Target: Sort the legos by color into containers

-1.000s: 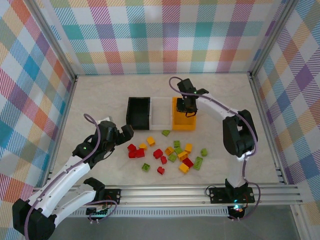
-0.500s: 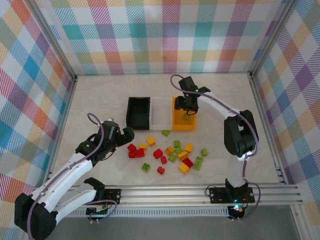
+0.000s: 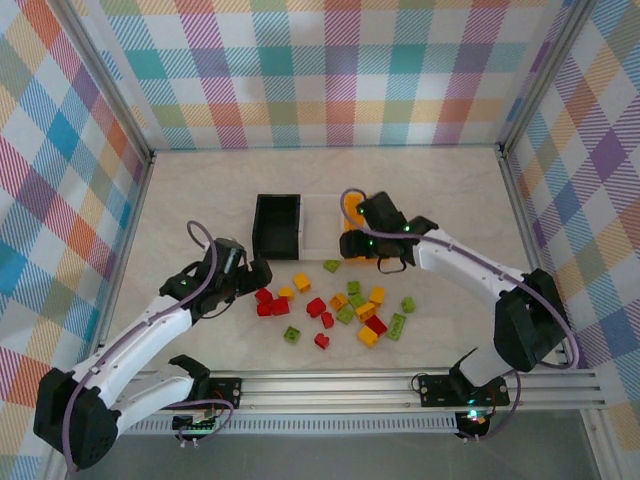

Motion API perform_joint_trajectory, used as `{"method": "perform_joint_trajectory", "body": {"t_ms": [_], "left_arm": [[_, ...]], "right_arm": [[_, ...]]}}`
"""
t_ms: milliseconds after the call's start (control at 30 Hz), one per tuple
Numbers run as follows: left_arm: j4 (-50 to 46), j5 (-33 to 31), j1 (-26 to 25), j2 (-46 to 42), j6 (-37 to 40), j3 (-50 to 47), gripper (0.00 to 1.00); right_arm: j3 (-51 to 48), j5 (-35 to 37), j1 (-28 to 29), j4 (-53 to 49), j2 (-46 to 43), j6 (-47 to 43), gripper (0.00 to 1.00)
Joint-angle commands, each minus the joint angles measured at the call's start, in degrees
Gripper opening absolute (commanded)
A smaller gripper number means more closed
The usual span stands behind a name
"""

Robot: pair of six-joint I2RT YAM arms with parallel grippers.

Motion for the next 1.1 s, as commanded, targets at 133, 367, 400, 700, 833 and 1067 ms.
{"method": "perform_joint_trajectory", "body": {"t_ms": [133, 367, 400, 700, 833, 1067], "left_arm": [[2.3, 0.3, -3.0, 10.1, 1.9, 0.9, 0.75], [6.7, 0.3, -4.3, 17.7, 1.2, 0.1, 0.75], [7.1, 0.4, -4.4, 18.5, 1.0, 0.0, 0.73], [8.6, 0.0, -4.5, 21.2, 0.0, -2.1, 0.6], [8.9, 0.3, -4.5, 20.6, -0.2, -2.7, 0.53], [7.6, 0.0, -4.4, 19.1, -0.1, -3.0, 0.39]], "right_arm": [[-7.6, -2.3, 0.5, 5.1, -3.8, 2.7, 0.67], [-8.9, -0.8, 0.4, 5.0, -6.3, 2.0, 0.67], [-9.1, -0.6, 0.4, 4.9, -6.6, 1.9, 0.67], [-9.8, 0.4, 0.4, 5.2, -7.7, 1.9, 0.67], [-9.6, 1.0, 0.4, 5.0, -8.0, 2.1, 0.67], [-9.4, 2.1, 0.4, 4.8, -8.4, 2.6, 0.67]]}}
